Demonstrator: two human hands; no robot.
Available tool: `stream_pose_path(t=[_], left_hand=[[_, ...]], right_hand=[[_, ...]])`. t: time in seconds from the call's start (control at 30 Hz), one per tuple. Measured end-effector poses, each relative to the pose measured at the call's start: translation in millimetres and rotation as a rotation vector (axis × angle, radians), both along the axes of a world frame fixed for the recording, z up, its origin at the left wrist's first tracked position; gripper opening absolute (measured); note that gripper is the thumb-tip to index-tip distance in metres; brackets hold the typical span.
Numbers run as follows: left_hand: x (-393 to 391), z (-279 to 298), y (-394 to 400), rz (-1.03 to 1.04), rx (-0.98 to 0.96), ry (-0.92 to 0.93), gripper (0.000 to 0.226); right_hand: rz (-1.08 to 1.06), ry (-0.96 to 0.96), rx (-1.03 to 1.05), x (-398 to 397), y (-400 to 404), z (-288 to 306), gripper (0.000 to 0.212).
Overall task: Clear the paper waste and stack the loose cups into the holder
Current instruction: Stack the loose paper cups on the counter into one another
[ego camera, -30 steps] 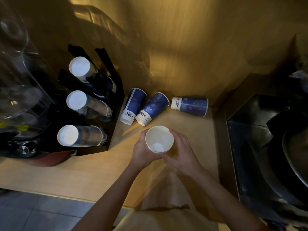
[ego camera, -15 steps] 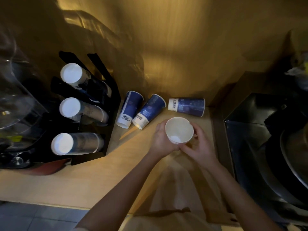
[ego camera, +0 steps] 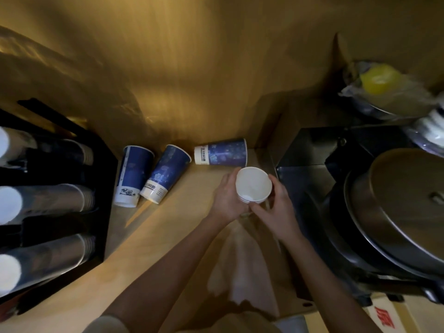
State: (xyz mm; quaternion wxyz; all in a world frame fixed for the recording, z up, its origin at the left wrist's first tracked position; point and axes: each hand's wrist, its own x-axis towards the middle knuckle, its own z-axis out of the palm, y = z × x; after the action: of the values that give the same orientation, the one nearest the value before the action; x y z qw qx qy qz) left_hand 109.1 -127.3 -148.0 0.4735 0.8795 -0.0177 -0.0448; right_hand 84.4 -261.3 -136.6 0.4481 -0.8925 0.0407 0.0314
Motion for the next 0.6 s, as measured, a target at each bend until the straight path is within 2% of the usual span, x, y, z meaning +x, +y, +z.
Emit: stream_pose_path(t=[0.1,0.23,0.3,0.4,0.5,0.6], left_hand=[[1,-5,-4,-0.009,0.032,0.017,0.096],[-2,-7,-1,-0.052,0.068,0.014,0.097],[-2,-5,5,-0.114,0.078,0.043,0.102],[-1,8,21,-0.168,0.115,0.098,0.101],[6,24,53,-0.123,0.218,0.134,0.072],[16,34,94,-0.01,0.227,0.16,0.044]], right_hand=[[-0.001,0.01,0.012,0,-4,-4,0.074],[-0.042,-0.005,0.06,1,-5,0,0.044],[-0.068,0.001,0.021,8,-4,4,0.029],[-0.061,-0.044,-0.121,22,-4,13,0.026],[0.012,-0.141,-0.254,37,6,28,0.03],[0.085,-0.156,-0.168,53,34,44,0.025]])
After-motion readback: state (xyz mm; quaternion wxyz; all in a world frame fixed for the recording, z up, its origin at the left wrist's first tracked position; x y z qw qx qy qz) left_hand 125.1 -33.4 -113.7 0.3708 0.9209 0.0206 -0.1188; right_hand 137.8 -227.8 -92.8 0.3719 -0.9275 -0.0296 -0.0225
